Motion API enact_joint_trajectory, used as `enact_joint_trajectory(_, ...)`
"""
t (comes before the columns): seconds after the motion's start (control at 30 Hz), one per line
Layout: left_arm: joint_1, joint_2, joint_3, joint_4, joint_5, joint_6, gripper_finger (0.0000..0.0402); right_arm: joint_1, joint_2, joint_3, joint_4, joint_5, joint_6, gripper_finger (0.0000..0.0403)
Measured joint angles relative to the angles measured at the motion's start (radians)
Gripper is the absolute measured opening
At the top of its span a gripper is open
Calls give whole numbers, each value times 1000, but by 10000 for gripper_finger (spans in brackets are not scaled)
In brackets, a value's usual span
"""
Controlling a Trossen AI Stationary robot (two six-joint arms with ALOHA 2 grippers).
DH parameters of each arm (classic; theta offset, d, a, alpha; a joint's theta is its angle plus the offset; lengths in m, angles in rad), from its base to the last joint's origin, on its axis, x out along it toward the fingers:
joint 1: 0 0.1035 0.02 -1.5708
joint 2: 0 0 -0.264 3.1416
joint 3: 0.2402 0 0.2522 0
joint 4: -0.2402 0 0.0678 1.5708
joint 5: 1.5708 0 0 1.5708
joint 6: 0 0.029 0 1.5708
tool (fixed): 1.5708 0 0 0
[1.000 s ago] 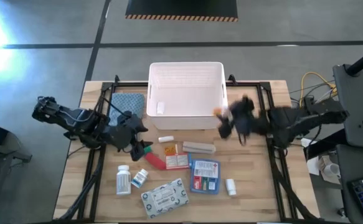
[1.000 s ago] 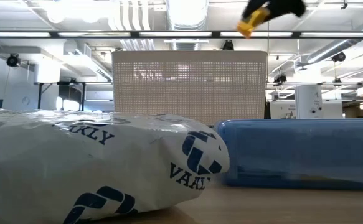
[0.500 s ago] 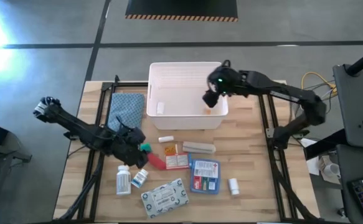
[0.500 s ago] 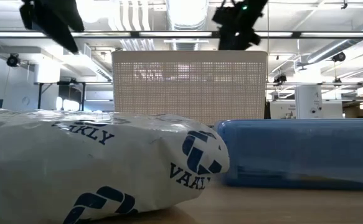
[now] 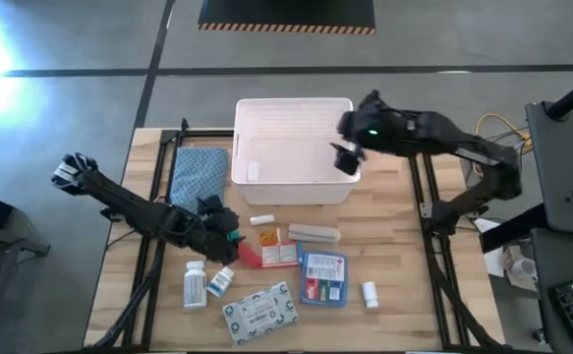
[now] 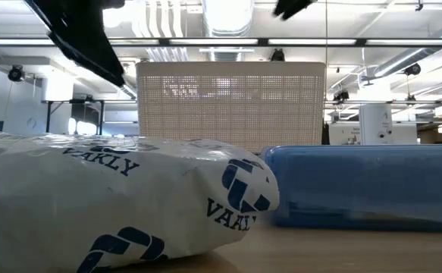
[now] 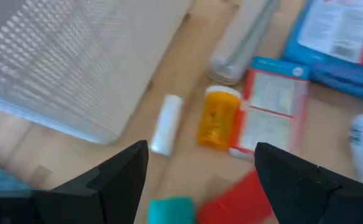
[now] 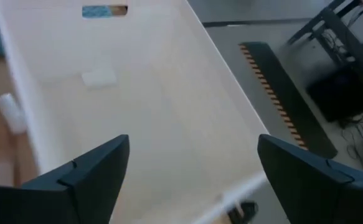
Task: Pick & place medical supplies in basket/bin
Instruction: Put the white rolled gauze into the white bin
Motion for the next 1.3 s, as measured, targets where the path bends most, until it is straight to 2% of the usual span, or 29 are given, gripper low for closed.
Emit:
enact_joint_trajectory(0.13,91,5,-28,36,30,50,272,40,-116,-41,-74,19,56,347)
enact_joint_trajectory(0.3,168,63,-9,82,77,184,271,53,-256,-156,-66,75,86,341)
enact_joint_trajectory(0.4,187,134,25,101,139,237,271,53,-325,-231,-51,105,89,340)
enact_joint_trajectory(0.6,188,324,84,103,192,246,271,53,-412,-358,12,111,113,340)
enact_joint_trajectory(0.73,210,410,99,94,200,253,271,53,-426,-411,92,111,127,340)
enact_joint_trajectory(0.87,236,434,99,90,265,209,260,53,-408,-445,162,111,168,340)
enact_joint_trajectory(1.1,252,362,68,91,271,218,213,53,-342,-451,158,111,198,337)
enact_joint_trajectory(1.3,290,310,25,98,257,247,197,50,-296,-451,158,111,195,329)
